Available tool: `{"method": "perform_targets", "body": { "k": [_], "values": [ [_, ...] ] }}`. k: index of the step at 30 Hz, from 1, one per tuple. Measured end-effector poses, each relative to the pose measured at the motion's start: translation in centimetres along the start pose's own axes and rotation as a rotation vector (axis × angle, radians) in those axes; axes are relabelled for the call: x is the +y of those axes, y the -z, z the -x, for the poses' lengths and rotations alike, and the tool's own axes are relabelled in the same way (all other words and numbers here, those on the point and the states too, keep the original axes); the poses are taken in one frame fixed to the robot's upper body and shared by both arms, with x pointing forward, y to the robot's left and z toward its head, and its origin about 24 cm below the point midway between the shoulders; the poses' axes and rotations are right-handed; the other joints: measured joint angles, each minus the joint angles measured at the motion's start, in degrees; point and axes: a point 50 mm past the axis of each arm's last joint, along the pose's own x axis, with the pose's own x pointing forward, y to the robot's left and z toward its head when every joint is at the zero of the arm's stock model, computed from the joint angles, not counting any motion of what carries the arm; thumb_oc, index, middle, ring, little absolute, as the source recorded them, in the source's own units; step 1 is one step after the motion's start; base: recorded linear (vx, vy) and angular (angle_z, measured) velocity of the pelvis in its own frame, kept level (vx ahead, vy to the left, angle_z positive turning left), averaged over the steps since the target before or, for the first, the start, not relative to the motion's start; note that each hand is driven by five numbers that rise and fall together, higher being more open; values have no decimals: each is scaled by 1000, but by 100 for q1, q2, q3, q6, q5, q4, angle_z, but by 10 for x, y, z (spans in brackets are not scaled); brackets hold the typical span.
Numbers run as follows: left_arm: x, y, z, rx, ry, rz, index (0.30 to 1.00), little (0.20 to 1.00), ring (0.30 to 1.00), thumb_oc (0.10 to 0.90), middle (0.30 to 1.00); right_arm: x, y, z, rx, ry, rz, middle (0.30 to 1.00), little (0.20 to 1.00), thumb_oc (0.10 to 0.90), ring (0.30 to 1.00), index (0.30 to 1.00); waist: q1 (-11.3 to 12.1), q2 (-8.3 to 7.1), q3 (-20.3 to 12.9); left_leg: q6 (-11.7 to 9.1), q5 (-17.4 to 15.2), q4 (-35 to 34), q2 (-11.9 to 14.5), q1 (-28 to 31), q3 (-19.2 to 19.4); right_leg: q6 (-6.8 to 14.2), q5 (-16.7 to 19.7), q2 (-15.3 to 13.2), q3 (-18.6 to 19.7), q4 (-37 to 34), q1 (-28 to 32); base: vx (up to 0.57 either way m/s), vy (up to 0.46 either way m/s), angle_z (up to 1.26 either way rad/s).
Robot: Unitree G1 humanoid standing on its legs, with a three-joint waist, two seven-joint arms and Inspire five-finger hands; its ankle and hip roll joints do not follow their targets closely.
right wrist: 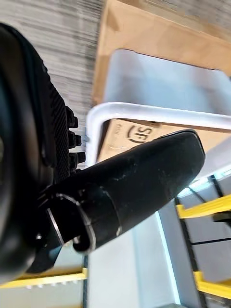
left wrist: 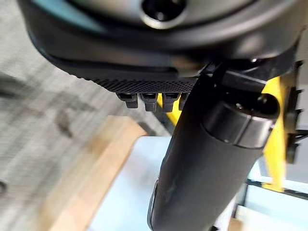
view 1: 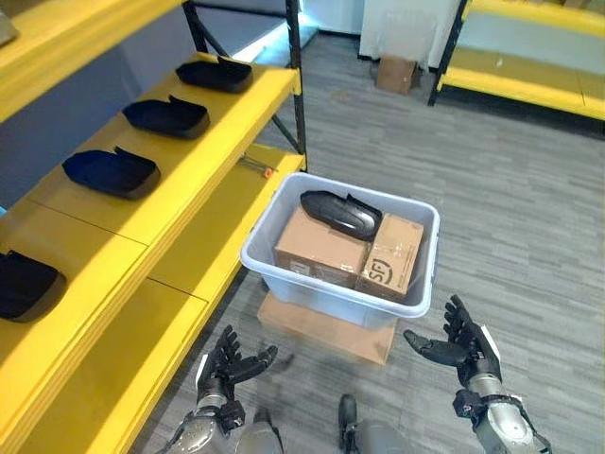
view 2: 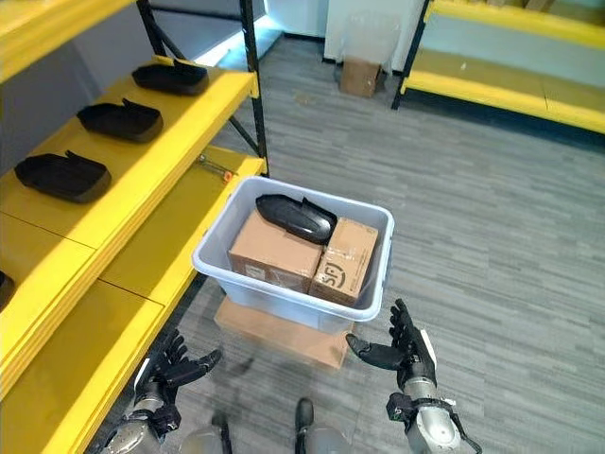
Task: Move parts from the plastic box to the shelf.
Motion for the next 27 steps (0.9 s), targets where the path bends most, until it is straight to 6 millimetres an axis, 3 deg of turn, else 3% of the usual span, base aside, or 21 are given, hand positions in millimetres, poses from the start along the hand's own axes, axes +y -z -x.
{"method": "perform_targets", "body": {
  "k": [1, 3, 4, 6, 8, 9, 10, 12, 14, 16, 19, 27],
  "values": [
    [-1, 3, 0, 9, -2, 7, 1000, 1000, 1000, 900, 1000, -2, -1, 0, 0, 0, 10, 1000, 1000, 900, 1000, 1000, 50, 76, 20, -30, 61, -201, 46, 7, -159, -59, 22, 33, 83, 14, 5, 339, 233, -69],
    [-3, 5, -1, 17, -3, 13, 1000, 1000, 1000, 900, 1000, -3, -4, -4, -12, 2, 62, 1000, 1000, 900, 1000, 1000, 66, 285, 85, -147, 182, -462, 67, -48, -799, 30, 82, 179, 426, -120, 87, 242, 205, -75],
    [-4, 4, -2, 15, 0, 14, 1000, 1000, 1000, 900, 1000, -3, -5, -5, -15, 2, 66, 1000, 1000, 900, 1000, 1000, 106, 321, 110, -151, 210, -503, 54, -15, -905, 31, 83, 198, 509, -144, 100, 194, 232, -96],
    [-8, 4, -3, 12, 1, 33, 1000, 1000, 1000, 900, 1000, -3, -6, -6, -19, 3, 63, 1000, 1000, 900, 1000, 1000, 122, 490, 145, -97, 311, -448, 86, 170, -834, 101, 122, 264, 803, -223, 233, 210, 279, -93],
    [-14, 3, -3, 7, 20, 36, 1000, 1000, 1000, 900, 1000, -4, -4, -4, -11, 11, 58, 1000, 1000, 900, 1000, 1000, 94, 590, 134, -3, 298, -346, 43, 437, -581, 234, 37, 207, 944, -234, 310, 151, 220, -73],
    [-19, -6, -6, -29, 39, 39, 1000, 1000, 1000, 900, 1000, -2, -4, -4, -14, 2, 57, 1000, 1000, 900, 1000, 1000, 92, 620, 138, 39, 433, -263, -41, 469, -407, 323, -26, 61, 1013, -188, 260, 87, 116, -74],
    [-19, -11, -8, -46, 40, 42, 1000, 1000, 1000, 900, 1000, 1, -3, -3, -10, -4, 52, 1000, 1000, 900, 1000, 1000, 121, 567, 162, 96, 473, -208, -133, 469, -251, 401, -51, -90, 1014, -174, 274, 124, 175, -67],
    [-17, -27, -13, -97, 51, 11, 1000, 1000, 1000, 900, 1000, 13, 6, 1, 15, -25, 13, 1000, 1000, 900, 1000, 1000, 65, 284, 155, 303, 373, -86, -480, 510, -4, 558, -36, -551, 983, -200, 287, 90, 172, -26],
    [-15, -39, -16, -134, 44, -5, 1000, 1000, 1000, 900, 1000, 26, 9, 1, 25, -72, 1, 1000, 1000, 900, 1000, 1000, 49, 204, 143, 448, 254, -44, -701, 583, 174, 659, -57, -795, 1029, -198, 302, 33, 129, -19],
    [-13, -49, -17, -171, 38, -16, 1000, 1000, 1000, 900, 1000, 35, 8, 0, 20, -106, -7, 1000, 1000, 900, 1000, 1000, 49, 155, 150, 500, 182, -31, -815, 574, 278, 893, 49, -924, 1071, -311, 292, 47, 111, -19],
    [-9, -52, -18, -184, 13, -11, 1000, 1000, 1000, 900, 1000, 44, 2, -6, -5, -125, -29, 1000, 1000, 900, 1000, 1000, 32, 140, 144, 529, 128, -37, -853, 577, 372, 1038, 124, -974, 1113, -499, 331, 38, 64, -16],
    [-11, -44, -15, -161, 19, -4, 1000, 1000, 1000, 900, 1000, 37, -6, -11, -36, -95, -22, 1000, 1000, 900, 1000, 1000, -22, 37, 120, 458, 43, 49, -676, 574, 413, 1024, 140, -812, 1141, -568, 358, 30, 37, -6]
  ]
}}
